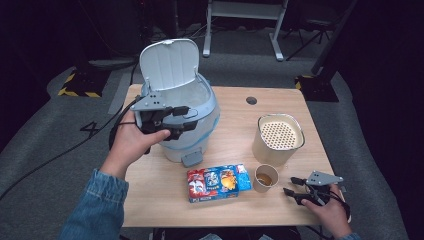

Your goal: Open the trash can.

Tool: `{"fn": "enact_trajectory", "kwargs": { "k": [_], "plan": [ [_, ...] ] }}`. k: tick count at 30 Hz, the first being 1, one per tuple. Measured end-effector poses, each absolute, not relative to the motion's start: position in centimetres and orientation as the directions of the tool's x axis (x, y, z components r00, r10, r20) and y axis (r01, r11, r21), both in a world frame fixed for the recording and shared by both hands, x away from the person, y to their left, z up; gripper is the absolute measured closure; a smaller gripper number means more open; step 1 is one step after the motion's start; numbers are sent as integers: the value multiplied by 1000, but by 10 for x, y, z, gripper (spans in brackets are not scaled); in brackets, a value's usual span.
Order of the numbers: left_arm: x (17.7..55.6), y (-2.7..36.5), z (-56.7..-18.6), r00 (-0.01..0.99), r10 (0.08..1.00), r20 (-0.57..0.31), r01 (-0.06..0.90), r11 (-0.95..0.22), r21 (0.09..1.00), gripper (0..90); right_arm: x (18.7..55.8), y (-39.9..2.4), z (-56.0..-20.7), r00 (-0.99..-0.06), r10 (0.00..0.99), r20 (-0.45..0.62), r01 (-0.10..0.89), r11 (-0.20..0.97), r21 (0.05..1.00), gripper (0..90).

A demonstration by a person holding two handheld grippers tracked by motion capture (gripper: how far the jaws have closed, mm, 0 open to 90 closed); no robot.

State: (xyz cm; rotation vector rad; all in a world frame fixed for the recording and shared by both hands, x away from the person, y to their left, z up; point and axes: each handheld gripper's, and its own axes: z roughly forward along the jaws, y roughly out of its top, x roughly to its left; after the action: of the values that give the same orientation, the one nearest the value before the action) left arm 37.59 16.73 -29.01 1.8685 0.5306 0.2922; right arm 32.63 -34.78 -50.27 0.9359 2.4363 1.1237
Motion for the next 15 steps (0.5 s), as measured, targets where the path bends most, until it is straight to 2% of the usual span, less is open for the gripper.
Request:
{"fn": "enact_trajectory", "kwargs": {
  "k": [1, 10, 15],
  "plan": [
    [368, 169, -290, 871, 490, -44, 207, -282, 937, 383, 326, -348, -502, -747, 665, 4, 436, 486, 757, 410],
    [319, 177, -312, 869, 495, 11, 173, -325, 930, 359, 316, -343, -482, -771, 634, 54, 451, 484, 750, 361],
    [304, 184, -344, 857, 515, 16, 192, -348, 918, 345, 306, -339, -466, -787, 615, 50, 429, 487, 761, 342]
  ]
}}
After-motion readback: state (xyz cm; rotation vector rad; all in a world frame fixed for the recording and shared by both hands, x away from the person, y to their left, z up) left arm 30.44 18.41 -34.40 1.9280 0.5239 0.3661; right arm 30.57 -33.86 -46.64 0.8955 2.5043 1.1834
